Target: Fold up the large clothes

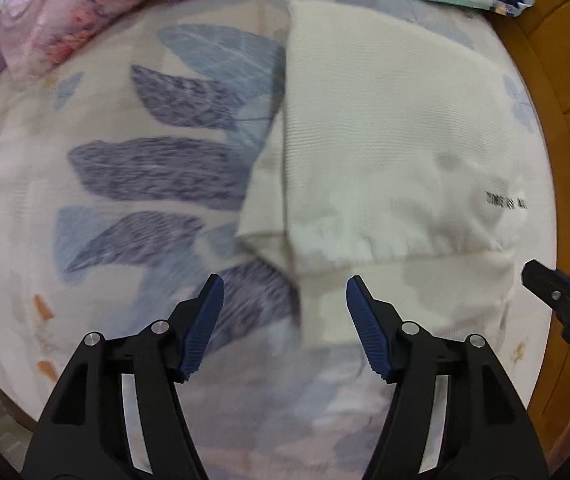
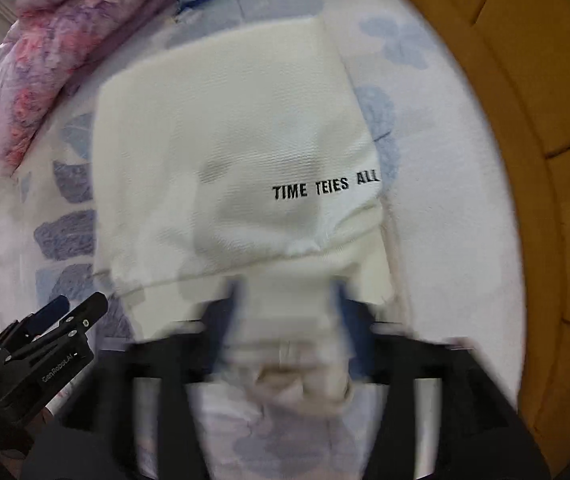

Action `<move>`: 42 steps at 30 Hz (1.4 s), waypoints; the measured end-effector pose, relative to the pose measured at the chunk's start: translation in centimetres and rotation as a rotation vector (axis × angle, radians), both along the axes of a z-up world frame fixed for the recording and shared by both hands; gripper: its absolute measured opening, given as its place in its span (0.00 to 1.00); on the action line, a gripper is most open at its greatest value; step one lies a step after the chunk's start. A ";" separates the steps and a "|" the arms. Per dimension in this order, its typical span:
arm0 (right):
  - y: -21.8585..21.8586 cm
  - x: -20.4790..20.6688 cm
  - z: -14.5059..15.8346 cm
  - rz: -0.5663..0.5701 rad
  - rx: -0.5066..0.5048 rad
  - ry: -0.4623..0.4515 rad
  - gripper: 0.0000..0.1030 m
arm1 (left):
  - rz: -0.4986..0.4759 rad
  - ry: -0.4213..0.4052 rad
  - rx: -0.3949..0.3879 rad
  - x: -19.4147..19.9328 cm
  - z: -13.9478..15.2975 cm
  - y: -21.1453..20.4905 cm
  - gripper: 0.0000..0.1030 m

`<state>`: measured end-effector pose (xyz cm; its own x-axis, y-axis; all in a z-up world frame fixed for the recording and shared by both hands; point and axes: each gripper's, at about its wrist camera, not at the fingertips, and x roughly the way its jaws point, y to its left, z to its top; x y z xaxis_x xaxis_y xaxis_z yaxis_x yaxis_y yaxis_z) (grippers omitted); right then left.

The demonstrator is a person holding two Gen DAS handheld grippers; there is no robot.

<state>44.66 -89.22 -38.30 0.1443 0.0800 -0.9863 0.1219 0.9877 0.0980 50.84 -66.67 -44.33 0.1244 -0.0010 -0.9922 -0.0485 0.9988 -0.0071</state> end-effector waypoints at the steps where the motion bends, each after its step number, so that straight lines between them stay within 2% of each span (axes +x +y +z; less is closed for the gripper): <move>1: 0.5 -0.3 1.5 0.005 -0.010 -0.019 0.66 | -0.003 -0.007 0.001 -0.7 1.1 0.2 0.63; 6: 3.2 -2.3 8.0 0.008 -0.008 -0.099 0.75 | -0.027 -0.067 0.001 -4.6 7.4 1.0 0.69; 8: 4.2 -3.5 9.8 0.002 -0.035 -0.150 0.79 | -0.044 -0.093 0.004 -5.9 9.5 1.4 0.71; 10: 6.2 -4.5 11.5 -0.010 -0.072 -0.186 0.79 | -0.068 -0.144 0.002 -7.4 12.4 2.6 0.74; 14: 9.2 -7.1 15.3 -0.042 -0.079 -0.248 0.79 | -0.130 -0.266 0.041 -10.3 18.1 4.7 0.80; 16: 11.4 -8.7 17.5 -0.062 -0.107 -0.283 0.79 | -0.146 -0.331 0.014 -11.5 20.8 6.5 0.87; 20: 15.8 -11.9 21.8 -0.128 -0.100 -0.386 0.80 | -0.237 -0.445 -0.034 -14.1 25.7 9.9 0.88; 21: 17.0 -12.9 22.8 -0.147 -0.100 -0.404 0.80 | -0.285 -0.481 -0.054 -15.1 27.5 11.3 0.89; 26: 22.3 -18.6 27.6 -0.253 -0.124 -0.489 0.84 | -0.439 -0.544 -0.169 -19.1 32.8 17.2 0.92; 31: 27.6 -24.0 31.0 -0.348 -0.162 -0.570 0.88 | -0.537 -0.643 -0.175 -23.9 36.1 22.4 0.93; 34: 30.6 -26.1 32.1 -0.366 -0.194 -0.589 0.88 | -0.575 -0.639 -0.149 -26.3 37.1 24.7 0.93; 37: 33.7 -27.9 32.8 -0.372 -0.209 -0.599 0.88 | -0.584 -0.632 -0.109 -28.3 37.3 26.9 0.93; 42: 38.3 -30.8 33.0 -0.402 -0.234 -0.604 0.89 | -0.531 -0.667 -0.049 -30.8 37.9 31.9 0.93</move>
